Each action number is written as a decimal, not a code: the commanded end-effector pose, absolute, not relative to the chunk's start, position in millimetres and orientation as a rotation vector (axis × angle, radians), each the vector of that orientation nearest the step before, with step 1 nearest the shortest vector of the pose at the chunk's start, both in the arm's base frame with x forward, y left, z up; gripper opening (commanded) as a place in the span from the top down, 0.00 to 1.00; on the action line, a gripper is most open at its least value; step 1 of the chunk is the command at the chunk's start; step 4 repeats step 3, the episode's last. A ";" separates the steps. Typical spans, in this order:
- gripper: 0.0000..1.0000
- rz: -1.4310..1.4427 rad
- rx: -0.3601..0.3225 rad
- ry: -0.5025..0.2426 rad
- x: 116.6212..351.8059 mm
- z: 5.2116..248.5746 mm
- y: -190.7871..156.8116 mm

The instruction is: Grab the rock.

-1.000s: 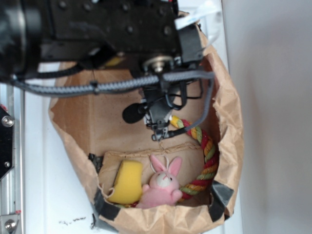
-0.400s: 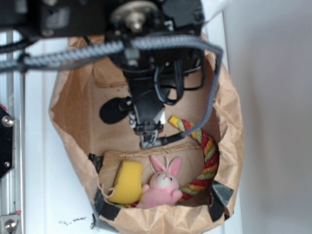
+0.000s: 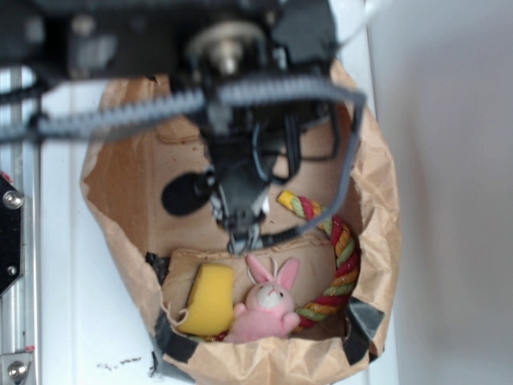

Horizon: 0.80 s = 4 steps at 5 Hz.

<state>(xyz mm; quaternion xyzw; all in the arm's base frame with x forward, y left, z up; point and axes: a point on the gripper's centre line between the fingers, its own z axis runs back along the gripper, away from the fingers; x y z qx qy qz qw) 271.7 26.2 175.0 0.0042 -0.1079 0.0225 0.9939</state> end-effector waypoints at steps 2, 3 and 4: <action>1.00 -0.034 0.049 -0.324 275.9 193.8 10.7; 1.00 -0.028 0.041 -0.325 275.8 193.8 11.9; 1.00 -0.028 0.041 -0.325 275.8 193.8 11.9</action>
